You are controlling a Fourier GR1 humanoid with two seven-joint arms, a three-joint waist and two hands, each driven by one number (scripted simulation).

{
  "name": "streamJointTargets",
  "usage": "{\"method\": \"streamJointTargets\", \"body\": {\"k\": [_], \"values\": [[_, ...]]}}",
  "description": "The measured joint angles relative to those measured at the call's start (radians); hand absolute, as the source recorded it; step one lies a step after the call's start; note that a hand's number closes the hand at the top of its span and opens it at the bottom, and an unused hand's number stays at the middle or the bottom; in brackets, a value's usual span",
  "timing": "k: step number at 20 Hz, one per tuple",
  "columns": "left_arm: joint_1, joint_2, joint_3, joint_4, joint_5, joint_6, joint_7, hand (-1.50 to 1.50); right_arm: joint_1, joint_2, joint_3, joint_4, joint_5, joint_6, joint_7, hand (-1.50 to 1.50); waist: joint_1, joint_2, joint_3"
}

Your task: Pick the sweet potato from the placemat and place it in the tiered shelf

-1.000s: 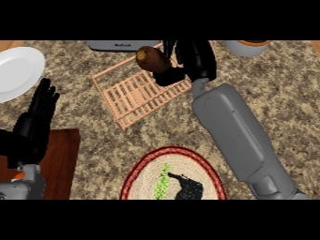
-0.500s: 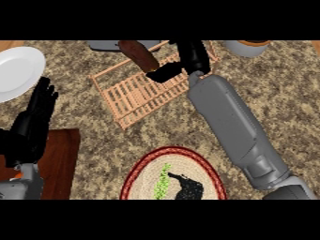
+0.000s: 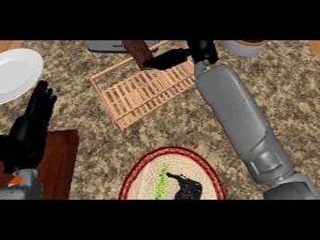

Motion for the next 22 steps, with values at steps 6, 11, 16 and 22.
{"method": "streamJointTargets", "body": {"k": [6, 11, 16, 22], "values": [[-0.016, 0.008, 0.024, 0.019, 0.009, -0.006, 0.002, 0.00, 0.017, -0.083, -0.073, -0.123, -0.044, 0.006, 0.108, -1.50, -0.015, -0.004, 0.000], [-0.017, 0.005, 0.029, 0.024, 0.005, -0.003, -0.001, 0.00, 0.081, -0.211, -0.152, -0.194, -0.102, 0.080, 0.174, -1.50, -0.019, -0.004, 0.000], [0.002, -0.003, 0.018, -0.007, -0.007, 0.000, 0.011, 0.00, 0.171, -0.328, -0.215, -0.255, -0.168, 0.191, 0.185, -1.50, -0.016, -0.003, 0.000], [0.006, -0.005, 0.025, -0.014, -0.004, -0.007, 0.013, 0.00, 0.261, -0.447, -0.295, -0.295, -0.275, 0.358, 0.153, -1.50, -0.014, -0.002, 0.000]]}}
